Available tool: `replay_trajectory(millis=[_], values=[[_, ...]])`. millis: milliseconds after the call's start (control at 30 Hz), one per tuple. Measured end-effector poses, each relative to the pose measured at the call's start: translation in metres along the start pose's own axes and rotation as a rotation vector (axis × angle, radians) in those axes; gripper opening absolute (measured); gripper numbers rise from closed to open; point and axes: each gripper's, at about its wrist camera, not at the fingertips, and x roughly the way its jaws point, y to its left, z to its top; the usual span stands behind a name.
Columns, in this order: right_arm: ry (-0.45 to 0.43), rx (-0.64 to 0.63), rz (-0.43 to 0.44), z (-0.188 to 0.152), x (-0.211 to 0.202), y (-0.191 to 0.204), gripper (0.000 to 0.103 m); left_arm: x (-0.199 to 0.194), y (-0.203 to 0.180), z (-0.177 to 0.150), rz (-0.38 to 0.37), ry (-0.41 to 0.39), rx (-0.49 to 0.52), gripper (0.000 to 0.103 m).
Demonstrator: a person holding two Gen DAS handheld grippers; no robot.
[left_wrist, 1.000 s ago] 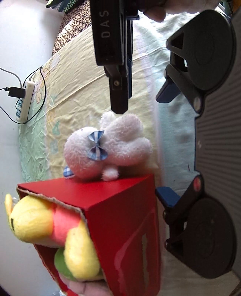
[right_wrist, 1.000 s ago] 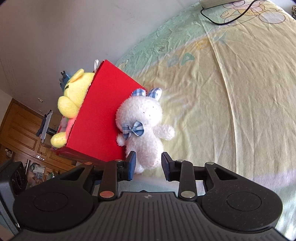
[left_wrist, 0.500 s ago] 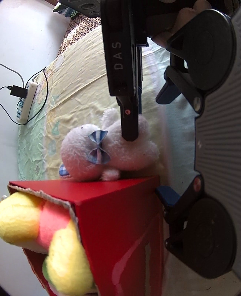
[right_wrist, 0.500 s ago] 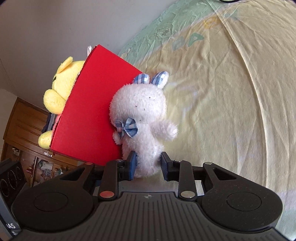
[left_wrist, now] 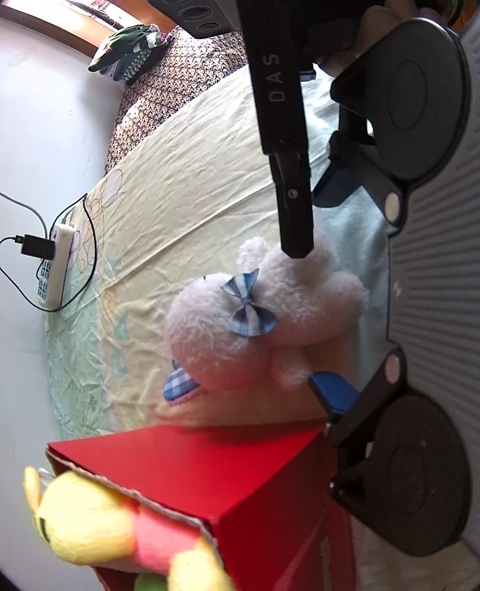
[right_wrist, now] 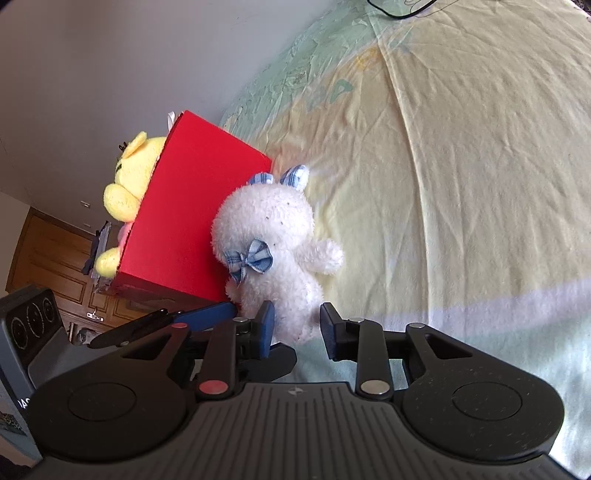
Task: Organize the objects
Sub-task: 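Grasp the white bunny plush by its head with the right gripper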
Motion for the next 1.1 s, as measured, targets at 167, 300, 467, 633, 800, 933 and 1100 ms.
replay_trajectory(millis=[167,300,467,633,800,933,1100], values=[[-0.090,0.023,0.028,0.021,-0.007,-0.005,0.041,0.003,-0.003,0.010,0.006,-0.018,0.002,0.100],[-0.050,-0.015,0.024,0.035,0.016,-0.006,0.041,0.014,-0.002,0.019,0.025,-0.011,-0.030,0.101],[0.047,-0.051,0.073,0.039,0.047,-0.002,0.043,0.024,-0.005,0.016,0.038,0.014,-0.039,0.101],[0.089,-0.030,0.141,0.042,0.057,0.000,0.039,0.025,0.012,0.016,0.009,0.019,-0.126,0.099],[0.088,-0.041,0.161,0.036,0.048,0.007,0.027,0.018,0.011,0.014,-0.024,0.015,-0.135,0.098],[0.070,-0.030,0.155,0.026,0.034,0.009,0.026,0.013,0.001,0.010,-0.054,0.025,-0.107,0.098],[0.022,0.005,0.152,0.008,0.001,0.011,0.026,-0.006,-0.020,0.006,-0.085,-0.003,-0.042,0.098]])
